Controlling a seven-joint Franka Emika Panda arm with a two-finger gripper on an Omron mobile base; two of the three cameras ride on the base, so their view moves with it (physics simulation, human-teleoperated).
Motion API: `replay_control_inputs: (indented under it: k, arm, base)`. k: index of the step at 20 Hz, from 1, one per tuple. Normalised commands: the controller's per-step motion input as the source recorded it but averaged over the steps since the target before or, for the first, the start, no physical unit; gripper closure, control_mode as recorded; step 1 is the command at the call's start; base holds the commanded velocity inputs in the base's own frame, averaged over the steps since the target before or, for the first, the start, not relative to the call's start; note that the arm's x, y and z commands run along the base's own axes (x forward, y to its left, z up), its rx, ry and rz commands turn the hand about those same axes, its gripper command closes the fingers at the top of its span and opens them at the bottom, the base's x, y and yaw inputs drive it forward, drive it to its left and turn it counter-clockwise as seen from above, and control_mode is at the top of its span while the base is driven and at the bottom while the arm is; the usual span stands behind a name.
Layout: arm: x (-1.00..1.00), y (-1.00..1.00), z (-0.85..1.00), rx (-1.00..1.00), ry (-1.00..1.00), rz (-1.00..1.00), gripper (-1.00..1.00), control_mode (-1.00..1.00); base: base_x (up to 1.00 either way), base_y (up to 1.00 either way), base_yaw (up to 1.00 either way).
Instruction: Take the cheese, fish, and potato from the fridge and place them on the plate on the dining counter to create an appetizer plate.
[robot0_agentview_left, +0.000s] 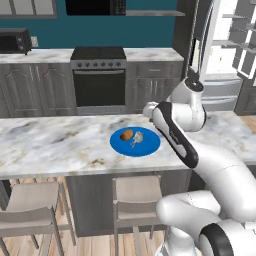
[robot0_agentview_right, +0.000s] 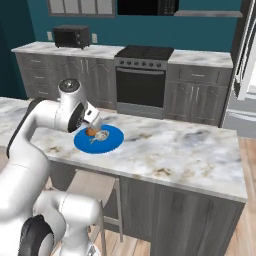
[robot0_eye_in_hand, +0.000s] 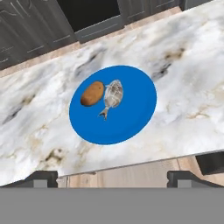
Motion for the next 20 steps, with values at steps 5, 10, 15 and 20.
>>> replay_control_inputs:
  k: [5,10,15,20]
  arm:
    - [-0.26,0.00,0.51,-0.07,0.04,0.00,-1.00,-1.00]
    - [-0.55,-0.01,0.07,-0.05,0.00,0.00,-1.00,-1.00]
    - [-0.86,0.00,0.09,-0.05,-0.07,0.00,-1.00,-1.00]
    - [-0.85,-0.21,0.17,0.00,-0.05,0.00,-1.00,-1.00]
  base:
    - [0.00,0.00,0.00]
    - [0.00,0.00,0.00]
    - [0.00,0.00,0.00]
    - [0.00,0.00,0.00]
